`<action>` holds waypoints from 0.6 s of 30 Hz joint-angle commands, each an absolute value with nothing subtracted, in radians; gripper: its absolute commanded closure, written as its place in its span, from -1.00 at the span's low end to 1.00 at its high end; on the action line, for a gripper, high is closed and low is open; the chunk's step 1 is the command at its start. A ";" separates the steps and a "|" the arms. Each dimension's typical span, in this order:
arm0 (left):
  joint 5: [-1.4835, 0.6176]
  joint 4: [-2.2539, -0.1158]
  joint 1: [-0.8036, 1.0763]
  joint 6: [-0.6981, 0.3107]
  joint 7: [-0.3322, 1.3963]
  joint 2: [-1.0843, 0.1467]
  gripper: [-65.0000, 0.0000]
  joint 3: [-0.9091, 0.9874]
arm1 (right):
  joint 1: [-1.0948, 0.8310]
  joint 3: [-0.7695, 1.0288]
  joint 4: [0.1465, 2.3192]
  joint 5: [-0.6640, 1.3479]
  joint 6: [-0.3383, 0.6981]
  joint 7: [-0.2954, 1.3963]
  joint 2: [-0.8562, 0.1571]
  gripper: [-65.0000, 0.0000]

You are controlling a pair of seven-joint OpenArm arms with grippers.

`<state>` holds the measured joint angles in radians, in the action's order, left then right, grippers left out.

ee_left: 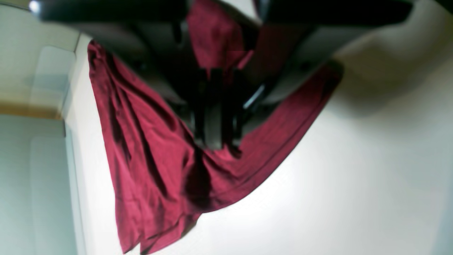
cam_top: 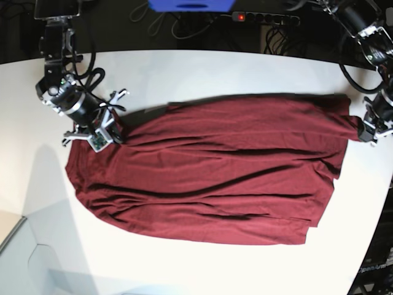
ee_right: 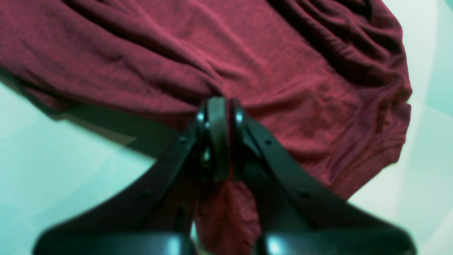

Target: Layout the t-shirt on the table in an organized manner, then fold the t-shirt properly

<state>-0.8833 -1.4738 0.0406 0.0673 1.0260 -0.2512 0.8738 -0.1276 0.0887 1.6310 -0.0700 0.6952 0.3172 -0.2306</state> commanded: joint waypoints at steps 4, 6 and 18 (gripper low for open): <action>-0.892 -1.383 0.031 0.067 1.017 -0.272 1.00 0.872 | -0.110 0.093 1.620 -0.054 0.698 0.288 -0.240 1.00; -0.892 -1.346 0.030 0.067 1.017 -0.289 1.00 0.872 | -0.110 0.093 1.613 -0.054 0.698 0.288 -0.240 1.00; -0.897 -1.371 -0.048 0.065 1.015 -0.321 1.00 0.878 | -0.084 0.093 1.601 -0.054 0.698 0.291 -0.240 1.00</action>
